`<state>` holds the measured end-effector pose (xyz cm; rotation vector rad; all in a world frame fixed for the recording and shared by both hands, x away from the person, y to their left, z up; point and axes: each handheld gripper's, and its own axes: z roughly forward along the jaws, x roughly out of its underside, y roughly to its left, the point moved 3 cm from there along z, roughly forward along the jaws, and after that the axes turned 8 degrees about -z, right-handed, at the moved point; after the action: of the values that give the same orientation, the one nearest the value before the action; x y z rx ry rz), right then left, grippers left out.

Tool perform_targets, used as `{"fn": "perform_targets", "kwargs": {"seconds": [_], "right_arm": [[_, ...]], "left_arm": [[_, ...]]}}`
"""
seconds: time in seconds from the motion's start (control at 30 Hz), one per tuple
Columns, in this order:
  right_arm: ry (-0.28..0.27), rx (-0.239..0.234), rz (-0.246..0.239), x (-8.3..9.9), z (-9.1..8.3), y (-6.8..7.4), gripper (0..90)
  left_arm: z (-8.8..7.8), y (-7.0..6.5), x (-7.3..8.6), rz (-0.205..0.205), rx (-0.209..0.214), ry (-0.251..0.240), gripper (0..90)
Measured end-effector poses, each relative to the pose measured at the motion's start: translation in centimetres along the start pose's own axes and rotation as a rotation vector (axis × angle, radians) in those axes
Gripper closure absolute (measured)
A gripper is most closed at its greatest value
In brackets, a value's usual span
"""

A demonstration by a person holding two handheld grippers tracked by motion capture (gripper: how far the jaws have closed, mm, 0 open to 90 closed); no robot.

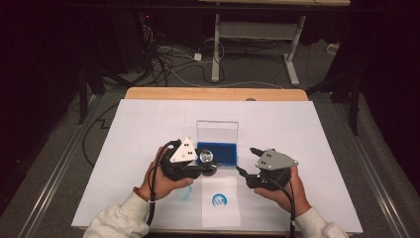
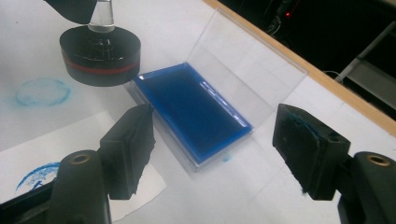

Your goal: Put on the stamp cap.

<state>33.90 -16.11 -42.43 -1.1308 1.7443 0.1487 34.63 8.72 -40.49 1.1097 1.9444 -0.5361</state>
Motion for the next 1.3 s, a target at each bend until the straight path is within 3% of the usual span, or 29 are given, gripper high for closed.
{"fn": "perform_targets", "kwargs": {"seconds": [0.33, 0.73, 1.3], "right_arm": [[-0.013, 0.072, 0.011, 1.1, -1.8, -0.5, 26.1], [-0.041, 0.107, 0.023, 2.9, -3.4, -0.3, 22.2], [0.005, 0.193, 0.080, 6.5, -5.5, -1.1, 18.2]], "left_arm": [[-0.6, 0.7, 0.1, -0.007, -0.032, -0.008, 54.8], [-1.3, 1.3, 0.1, -0.010, -0.051, -0.015, 54.9], [-2.0, 1.9, 0.0, -0.019, -0.069, -0.030, 54.8]]}}
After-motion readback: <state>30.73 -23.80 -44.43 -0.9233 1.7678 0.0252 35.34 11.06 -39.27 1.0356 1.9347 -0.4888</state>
